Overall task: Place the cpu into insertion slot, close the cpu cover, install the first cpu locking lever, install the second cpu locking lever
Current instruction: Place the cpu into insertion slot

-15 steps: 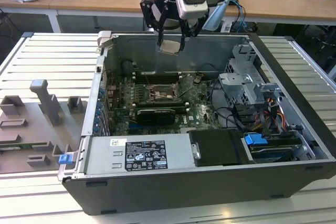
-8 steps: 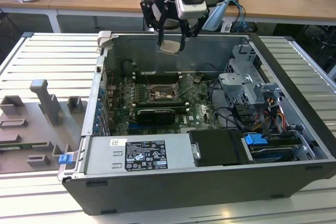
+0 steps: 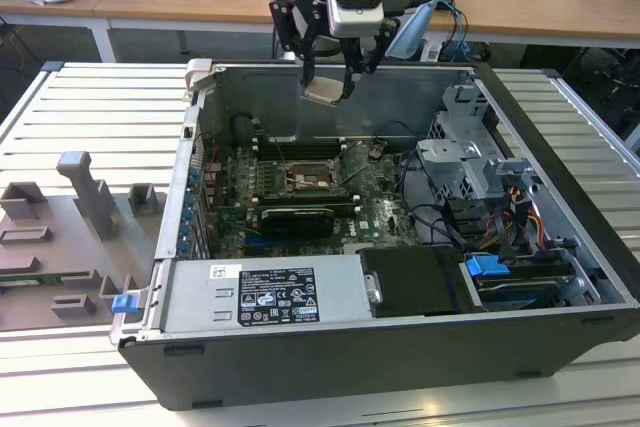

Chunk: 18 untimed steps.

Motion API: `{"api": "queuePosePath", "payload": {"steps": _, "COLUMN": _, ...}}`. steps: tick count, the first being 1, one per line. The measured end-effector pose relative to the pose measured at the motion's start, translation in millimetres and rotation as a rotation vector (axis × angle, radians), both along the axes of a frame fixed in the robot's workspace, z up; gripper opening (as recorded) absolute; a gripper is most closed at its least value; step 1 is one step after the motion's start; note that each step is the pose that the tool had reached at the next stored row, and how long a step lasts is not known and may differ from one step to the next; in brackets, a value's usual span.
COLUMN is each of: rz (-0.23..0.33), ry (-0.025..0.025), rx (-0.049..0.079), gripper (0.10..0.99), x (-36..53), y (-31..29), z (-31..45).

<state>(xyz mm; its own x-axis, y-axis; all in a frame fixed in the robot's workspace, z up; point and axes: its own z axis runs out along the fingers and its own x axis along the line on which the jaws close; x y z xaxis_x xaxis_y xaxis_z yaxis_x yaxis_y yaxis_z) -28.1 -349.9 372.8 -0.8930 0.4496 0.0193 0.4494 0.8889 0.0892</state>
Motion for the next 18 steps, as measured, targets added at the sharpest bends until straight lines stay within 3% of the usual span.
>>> {"api": "queuePosePath", "payload": {"steps": 18, "rz": -0.182, "ry": 0.0, "rx": 0.0, "gripper": 0.537, "x": 0.0, "y": 0.0, "z": -0.7}}
